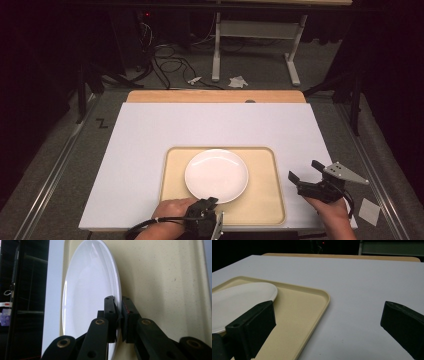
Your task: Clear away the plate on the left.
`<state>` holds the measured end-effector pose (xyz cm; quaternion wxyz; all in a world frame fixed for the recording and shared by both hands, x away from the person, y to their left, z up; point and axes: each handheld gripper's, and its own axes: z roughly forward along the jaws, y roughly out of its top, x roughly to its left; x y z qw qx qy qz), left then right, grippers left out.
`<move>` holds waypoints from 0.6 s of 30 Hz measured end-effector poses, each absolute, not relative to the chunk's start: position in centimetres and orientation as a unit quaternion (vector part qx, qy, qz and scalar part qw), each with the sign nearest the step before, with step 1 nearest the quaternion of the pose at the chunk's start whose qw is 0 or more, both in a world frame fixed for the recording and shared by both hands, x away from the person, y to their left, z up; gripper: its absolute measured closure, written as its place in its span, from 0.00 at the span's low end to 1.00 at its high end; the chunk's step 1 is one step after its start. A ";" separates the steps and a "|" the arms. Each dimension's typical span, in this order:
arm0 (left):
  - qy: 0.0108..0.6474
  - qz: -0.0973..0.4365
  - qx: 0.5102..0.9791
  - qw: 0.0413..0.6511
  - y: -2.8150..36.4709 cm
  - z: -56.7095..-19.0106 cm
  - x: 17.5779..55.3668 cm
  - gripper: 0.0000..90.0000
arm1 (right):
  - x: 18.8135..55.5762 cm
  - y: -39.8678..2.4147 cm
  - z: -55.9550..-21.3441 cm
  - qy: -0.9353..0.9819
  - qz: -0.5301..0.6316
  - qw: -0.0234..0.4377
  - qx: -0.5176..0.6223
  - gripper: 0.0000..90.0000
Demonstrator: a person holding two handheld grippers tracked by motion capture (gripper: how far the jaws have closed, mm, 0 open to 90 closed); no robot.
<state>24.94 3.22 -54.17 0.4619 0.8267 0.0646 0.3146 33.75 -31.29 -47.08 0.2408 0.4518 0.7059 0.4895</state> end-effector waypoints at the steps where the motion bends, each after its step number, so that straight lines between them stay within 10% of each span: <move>1: 0.065 0.313 0.827 0.462 3.2 -54.2 24.9 0.94 | 33.8 -31.3 -47.1 0.706 0.490 0.242 0.451 0.01; 18: 0.095 0.285 0.836 0.460 3.3 -54.2 25.2 0.88 | 33.8 -31.3 -47.1 0.707 0.489 0.240 0.452 0.01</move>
